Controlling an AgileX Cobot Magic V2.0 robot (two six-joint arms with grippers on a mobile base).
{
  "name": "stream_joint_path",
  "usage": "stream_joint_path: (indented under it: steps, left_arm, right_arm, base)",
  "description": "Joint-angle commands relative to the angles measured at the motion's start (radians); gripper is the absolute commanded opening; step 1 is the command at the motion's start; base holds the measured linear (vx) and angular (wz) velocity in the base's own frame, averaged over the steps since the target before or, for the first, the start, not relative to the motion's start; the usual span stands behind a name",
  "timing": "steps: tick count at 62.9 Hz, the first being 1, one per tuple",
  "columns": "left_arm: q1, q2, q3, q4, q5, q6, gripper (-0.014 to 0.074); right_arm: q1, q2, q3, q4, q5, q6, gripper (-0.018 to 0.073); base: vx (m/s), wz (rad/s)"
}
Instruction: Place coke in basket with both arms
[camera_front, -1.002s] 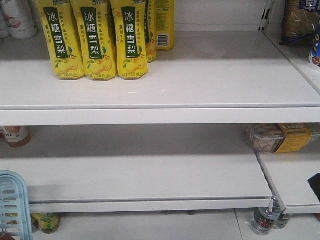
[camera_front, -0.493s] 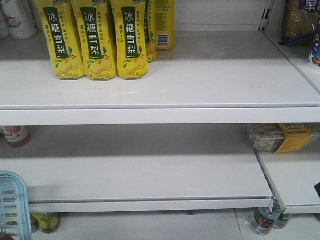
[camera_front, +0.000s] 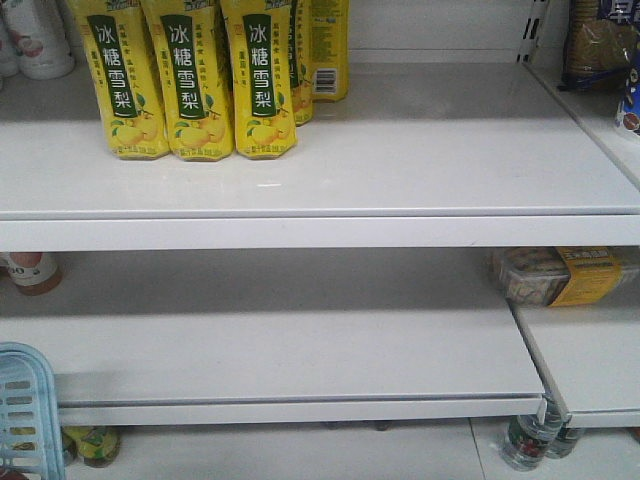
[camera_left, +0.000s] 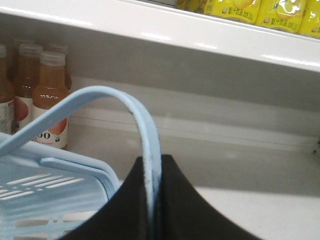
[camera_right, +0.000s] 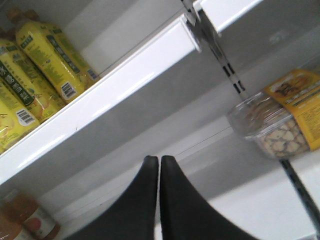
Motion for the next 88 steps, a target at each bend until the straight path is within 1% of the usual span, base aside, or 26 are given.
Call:
stream_joint_path:
  steps: [1,9,10,13,17,22,34,88]
  left_arm:
    - [0.001,-0.021,0.000,0.030,-0.146,0.025,-0.0006]
    - [0.001,-0.021,-0.004,0.030,-0.143,0.025,-0.0006]
    - [0.001,-0.021,-0.004,0.030,-0.143,0.025,-0.0006]
    - [0.001,-0.021,-0.004,0.030,-0.143,0.025,-0.0006]
    - [0.001,-0.021,-0.004,0.030,-0.143,0.025,-0.0006]
    - [0.001,-0.021,-0.004,0.030,-0.143,0.025,-0.0006]
    - [0.001,-0.021,-0.004,0.030,-0.143,0.025,-0.0006]
    - [0.001,-0.021,-0.004,0.030,-0.143,0.025,-0.0006]
  right_arm:
    - [-0.044,-0.025,0.012,-0.037,-0.060,-0.055,-0.0004]
    - [-0.074,-0.026,0.012,-0.129,-0.057,-0.110,-0.0004]
    - [-0.075,-0.026,0.012,-0.146,-0.057,-0.111,-0.0004]
    - [-0.076,-0.026,0.012,-0.234,-0.060,-0.113,-0.0004]
    - [-0.076,-0.026,0.012,-0.299,-0.060,-0.097,-0.0004]
    - [-0.076,-0.026,0.012,-0.340,-0.060,-0.095,-0.0004]
    - [-0.076,-0.026,0.012,-0.399,-0.059,-0.095,-0.0004]
    - [-0.076,-0.026,0.012,-0.401,-0.056,-0.096,-0.0004]
  base:
    - [0.00,0.00]
    - [0.00,0.00]
    - [0.00,0.00]
    - [0.00,0.00]
    - [0.00,0.00]
    - [0.00,0.00]
    - [0.00,0.00]
    - [0.00,0.00]
